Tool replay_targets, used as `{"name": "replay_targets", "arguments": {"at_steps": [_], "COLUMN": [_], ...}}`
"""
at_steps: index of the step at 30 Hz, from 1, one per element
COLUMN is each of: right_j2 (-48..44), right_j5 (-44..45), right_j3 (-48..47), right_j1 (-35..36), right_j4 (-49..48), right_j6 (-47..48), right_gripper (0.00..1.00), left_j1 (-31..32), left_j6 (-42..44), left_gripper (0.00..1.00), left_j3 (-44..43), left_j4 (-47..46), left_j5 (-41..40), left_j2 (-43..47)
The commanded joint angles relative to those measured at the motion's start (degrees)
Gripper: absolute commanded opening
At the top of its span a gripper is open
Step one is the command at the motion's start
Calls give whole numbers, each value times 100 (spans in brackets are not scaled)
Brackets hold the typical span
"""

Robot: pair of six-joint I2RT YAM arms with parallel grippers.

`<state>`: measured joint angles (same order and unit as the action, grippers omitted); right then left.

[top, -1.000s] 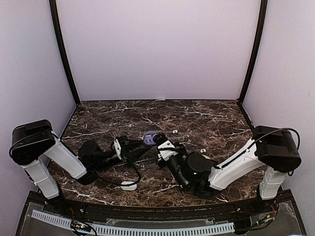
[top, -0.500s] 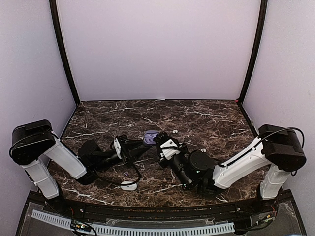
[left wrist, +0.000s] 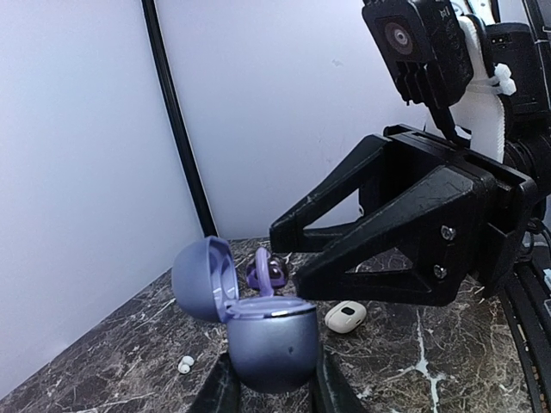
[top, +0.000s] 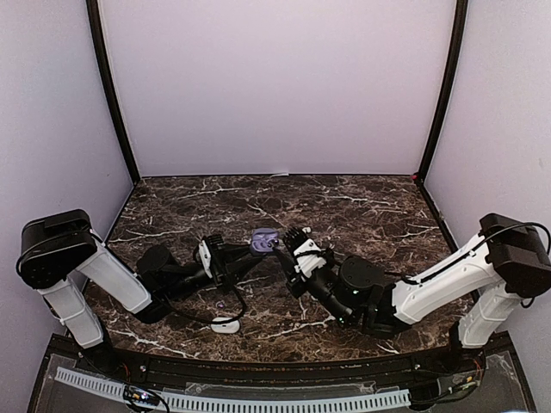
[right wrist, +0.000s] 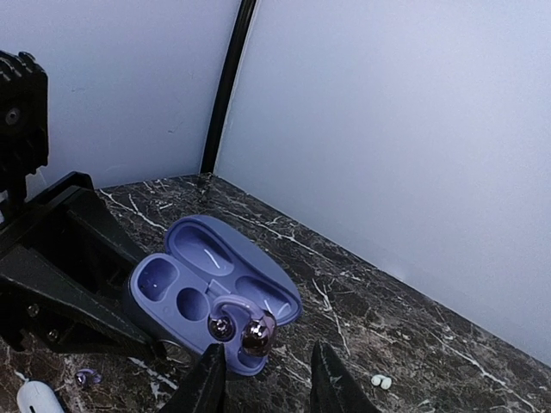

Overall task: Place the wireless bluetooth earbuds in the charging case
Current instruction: Insert the right earbud into the right side groove of the charging case, then turn over the right earbud in the right side groove of the charging case.

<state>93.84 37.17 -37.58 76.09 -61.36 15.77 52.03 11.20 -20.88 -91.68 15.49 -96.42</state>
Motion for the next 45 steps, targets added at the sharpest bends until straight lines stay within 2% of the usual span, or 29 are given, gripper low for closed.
{"name": "replay_targets", "arguments": {"at_steps": [1,11,13,16,20,25,29,45], "right_j2": [-373,-1657,-1794,-1823,-1705,-1629,-1519,-1546], "right_j5": [-303,-1695,-1918,-2372,-2979,-3119,-3220,-3486], "right_j3": [251,481,317,-42,-534,-986,-1361,-1507], "right_j1": [-73,-477,-655,-847,-965,-1082,-1256,-1324], "right_j4": [253,1650,2318,3143,3841,4606,5339,5490], "right_j6": [-446,-1704,-2043,-2345,-2644,-3392,-3885,-4007], "right_gripper": [33,33,31,27,30,34,33,33], "left_j1": [44,44,44,44,44,44,44,44], "left_j6": [-113,-290,-279,-266,-240,-168,-99,94], "left_gripper": [17,16,17,16,16,16,16,16], "left_j3": [37,98,111,97,93,98,76,-30], "left_j4": [-620,-602,-624,-560,-488,-355,-270,-59], "left_j5": [60,234,265,339,414,429,440,470], "left_j2": [154,172,168,174,183,198,205,162]}}
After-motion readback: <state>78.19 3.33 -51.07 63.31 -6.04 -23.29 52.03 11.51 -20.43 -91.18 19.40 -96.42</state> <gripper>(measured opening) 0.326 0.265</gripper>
